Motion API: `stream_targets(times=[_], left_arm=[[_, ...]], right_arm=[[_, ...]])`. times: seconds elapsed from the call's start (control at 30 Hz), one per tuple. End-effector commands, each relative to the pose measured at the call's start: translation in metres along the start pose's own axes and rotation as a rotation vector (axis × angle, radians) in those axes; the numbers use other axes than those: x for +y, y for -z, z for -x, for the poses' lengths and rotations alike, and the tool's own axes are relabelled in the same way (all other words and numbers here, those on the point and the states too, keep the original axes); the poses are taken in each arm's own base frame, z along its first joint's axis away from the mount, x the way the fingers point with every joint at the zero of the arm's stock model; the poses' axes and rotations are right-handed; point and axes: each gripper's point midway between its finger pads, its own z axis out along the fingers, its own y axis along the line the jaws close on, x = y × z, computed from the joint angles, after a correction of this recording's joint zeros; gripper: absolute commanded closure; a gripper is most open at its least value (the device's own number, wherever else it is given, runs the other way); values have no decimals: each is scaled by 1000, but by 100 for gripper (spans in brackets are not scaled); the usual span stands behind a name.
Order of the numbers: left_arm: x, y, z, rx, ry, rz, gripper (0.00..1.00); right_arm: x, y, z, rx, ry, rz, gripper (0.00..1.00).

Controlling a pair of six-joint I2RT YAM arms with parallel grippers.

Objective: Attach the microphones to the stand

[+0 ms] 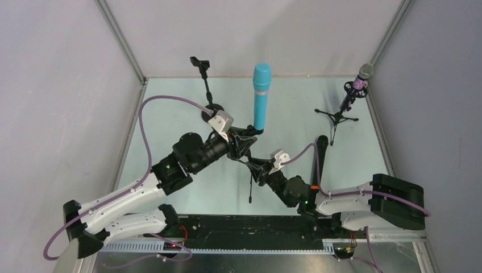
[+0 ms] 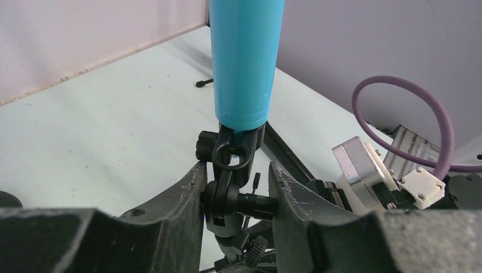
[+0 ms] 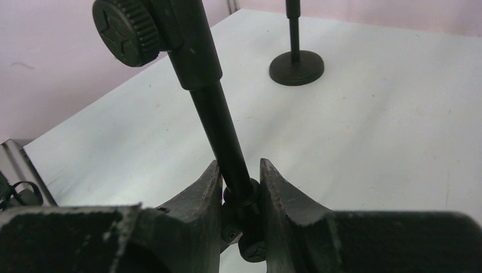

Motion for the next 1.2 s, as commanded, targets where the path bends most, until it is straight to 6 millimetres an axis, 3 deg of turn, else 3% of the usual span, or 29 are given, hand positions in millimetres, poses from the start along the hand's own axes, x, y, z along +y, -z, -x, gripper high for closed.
stream_targets(times=[0.0, 0.13, 0.27, 0.37, 0.4, 0.53, 0.63, 0.77, 0.87, 1.03, 1.17], left_arm=[[14, 16, 117, -350, -40, 120, 100], [-5, 21, 120, -348, -108, 10, 100], [-45, 33, 123, -334, -225, -217, 100], [-78, 44, 108, -255, -319, -432, 100], [-83, 47, 111, -256, -346, -465, 100], [-102, 62, 102, -187, -386, -604, 100], [-97, 66, 111, -187, -361, -563, 100], [-81, 71, 138, -254, -308, -427, 100], [-60, 71, 157, -313, -261, -283, 100], [-27, 72, 173, -391, -204, -87, 100], [-29, 71, 176, -408, -213, -95, 100]], right_arm=[[-32, 1, 1, -27, -5, -185, 100], [-23, 0, -1, -15, 12, -124, 100], [-9, 4, -8, 8, 30, 23, 100], [-2, 8, -8, 19, 11, 146, 100], [5, 11, -11, 35, -7, 205, 100], [0, 13, -13, 53, -43, 243, 100], [-9, 13, -15, 60, -48, 202, 100], [-20, 11, -18, 65, -57, 128, 100], [-26, 11, -20, 62, -47, 80, 100], [-26, 11, -24, 50, 9, 31, 100], [-24, 12, -28, 54, 22, 33, 100]])
